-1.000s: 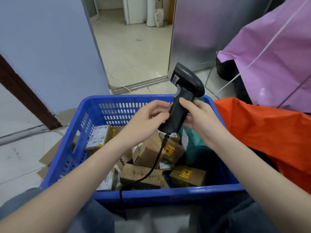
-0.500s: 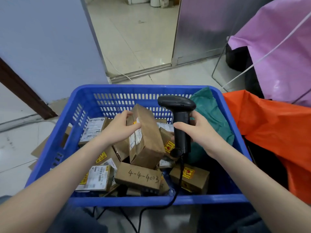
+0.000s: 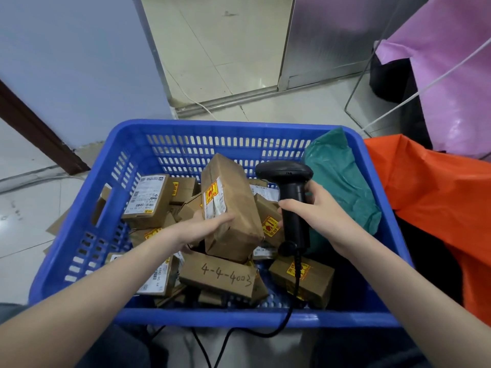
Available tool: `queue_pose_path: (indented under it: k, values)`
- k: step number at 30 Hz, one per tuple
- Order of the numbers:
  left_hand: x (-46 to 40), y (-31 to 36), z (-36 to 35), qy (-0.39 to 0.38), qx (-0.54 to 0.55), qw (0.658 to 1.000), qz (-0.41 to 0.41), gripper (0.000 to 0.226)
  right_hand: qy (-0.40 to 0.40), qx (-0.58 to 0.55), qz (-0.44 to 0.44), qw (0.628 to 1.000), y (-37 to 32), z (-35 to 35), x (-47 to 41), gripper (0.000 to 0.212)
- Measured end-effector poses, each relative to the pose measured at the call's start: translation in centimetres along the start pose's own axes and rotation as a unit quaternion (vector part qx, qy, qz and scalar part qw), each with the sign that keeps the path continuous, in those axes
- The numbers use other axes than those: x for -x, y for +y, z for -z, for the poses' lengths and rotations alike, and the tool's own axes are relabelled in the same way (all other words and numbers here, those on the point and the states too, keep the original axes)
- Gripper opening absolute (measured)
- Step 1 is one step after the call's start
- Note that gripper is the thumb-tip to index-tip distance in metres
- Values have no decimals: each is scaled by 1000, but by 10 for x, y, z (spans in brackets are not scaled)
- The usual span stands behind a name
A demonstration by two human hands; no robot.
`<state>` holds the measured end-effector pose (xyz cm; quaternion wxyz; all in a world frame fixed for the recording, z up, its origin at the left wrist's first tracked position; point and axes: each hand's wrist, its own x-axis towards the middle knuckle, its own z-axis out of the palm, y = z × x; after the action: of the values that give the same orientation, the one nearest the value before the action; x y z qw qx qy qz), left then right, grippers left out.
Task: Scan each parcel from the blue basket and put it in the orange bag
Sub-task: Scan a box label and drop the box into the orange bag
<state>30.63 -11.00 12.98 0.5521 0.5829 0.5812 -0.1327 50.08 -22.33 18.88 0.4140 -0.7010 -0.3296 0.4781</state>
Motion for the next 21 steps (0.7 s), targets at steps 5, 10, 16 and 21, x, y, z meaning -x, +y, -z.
queue_pose_path:
  k: [5, 10, 16, 21]
  values:
    - [-7, -1, -10, 8, 39, 999, -13, 101, -11, -1, -4, 1000, 2, -4, -3, 24]
    - [-5, 0, -16, 89, 72, 993, -19, 117, -10, -19, -17, 1000, 1, -7, -5, 31]
    - [25, 6, -26, 237, -76, 949, -194, 118, 13, -50, -26, 998, 3, -14, -7, 20]
    - [53, 8, -35, 279, -125, 894, -326, 117, 14, -149, -26, 988, -2, -22, -7, 24]
